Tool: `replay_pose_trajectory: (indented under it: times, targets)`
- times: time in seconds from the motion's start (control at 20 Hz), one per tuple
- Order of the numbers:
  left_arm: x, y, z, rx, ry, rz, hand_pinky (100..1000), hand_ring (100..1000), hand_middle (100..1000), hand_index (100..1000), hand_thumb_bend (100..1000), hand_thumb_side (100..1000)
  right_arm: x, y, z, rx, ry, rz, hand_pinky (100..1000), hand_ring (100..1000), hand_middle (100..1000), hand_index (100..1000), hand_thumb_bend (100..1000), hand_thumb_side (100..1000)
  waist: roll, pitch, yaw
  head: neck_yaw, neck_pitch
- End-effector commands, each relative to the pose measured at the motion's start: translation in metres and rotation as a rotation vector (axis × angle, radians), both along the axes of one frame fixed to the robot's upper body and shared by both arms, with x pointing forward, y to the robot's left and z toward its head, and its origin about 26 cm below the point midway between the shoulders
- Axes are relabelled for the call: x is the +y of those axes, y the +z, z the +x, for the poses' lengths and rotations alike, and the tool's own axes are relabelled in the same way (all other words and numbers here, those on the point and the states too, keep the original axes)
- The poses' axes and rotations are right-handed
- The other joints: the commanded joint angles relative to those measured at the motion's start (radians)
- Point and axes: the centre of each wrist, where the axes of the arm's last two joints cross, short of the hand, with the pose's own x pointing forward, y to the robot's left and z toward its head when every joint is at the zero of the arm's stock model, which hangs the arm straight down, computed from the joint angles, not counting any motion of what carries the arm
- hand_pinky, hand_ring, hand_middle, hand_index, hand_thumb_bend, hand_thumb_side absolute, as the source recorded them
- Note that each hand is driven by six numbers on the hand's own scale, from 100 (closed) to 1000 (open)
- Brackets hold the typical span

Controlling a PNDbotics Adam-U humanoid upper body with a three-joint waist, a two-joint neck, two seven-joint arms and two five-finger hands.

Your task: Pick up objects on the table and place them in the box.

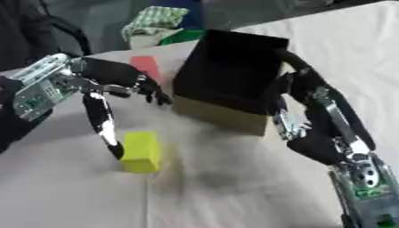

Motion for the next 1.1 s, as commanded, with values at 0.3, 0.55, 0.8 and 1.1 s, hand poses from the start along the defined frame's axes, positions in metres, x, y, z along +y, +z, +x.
replay_pose_trajectory:
  times: [0.3, 0.55, 0.8, 1.1]
  targets:
    - [0.005, 0.003, -0.001, 0.023, -0.267, 0.445, 728, 652, 707, 940, 953, 709, -0.001, 0.005, 0.001, -0.022, -0.005, -0.011, 760, 571, 527, 1000, 100, 523, -0.006, -0.014, -0.001, -0.002, -0.012]
    - [0.004, 0.003, -0.002, 0.023, -0.270, 0.446, 728, 652, 707, 940, 953, 709, -0.001, 0.005, 0.001, -0.022, -0.005, -0.010, 760, 571, 527, 1000, 100, 523, -0.006, -0.014, -0.001, -0.002, -0.012]
    - [0.001, -0.009, -0.003, 0.033, -0.273, 0.461, 716, 625, 676, 933, 873, 714, -0.001, 0.005, 0.001, -0.022, -0.003, -0.009, 760, 570, 526, 1000, 100, 523, -0.008, -0.011, -0.004, -0.001, -0.015]
    - [-0.002, -0.017, -0.004, 0.038, -0.278, 0.477, 708, 613, 660, 932, 856, 708, 0.000, 0.005, 0.001, -0.021, -0.001, -0.009, 761, 570, 526, 1000, 100, 523, -0.007, -0.010, -0.004, -0.001, -0.014]
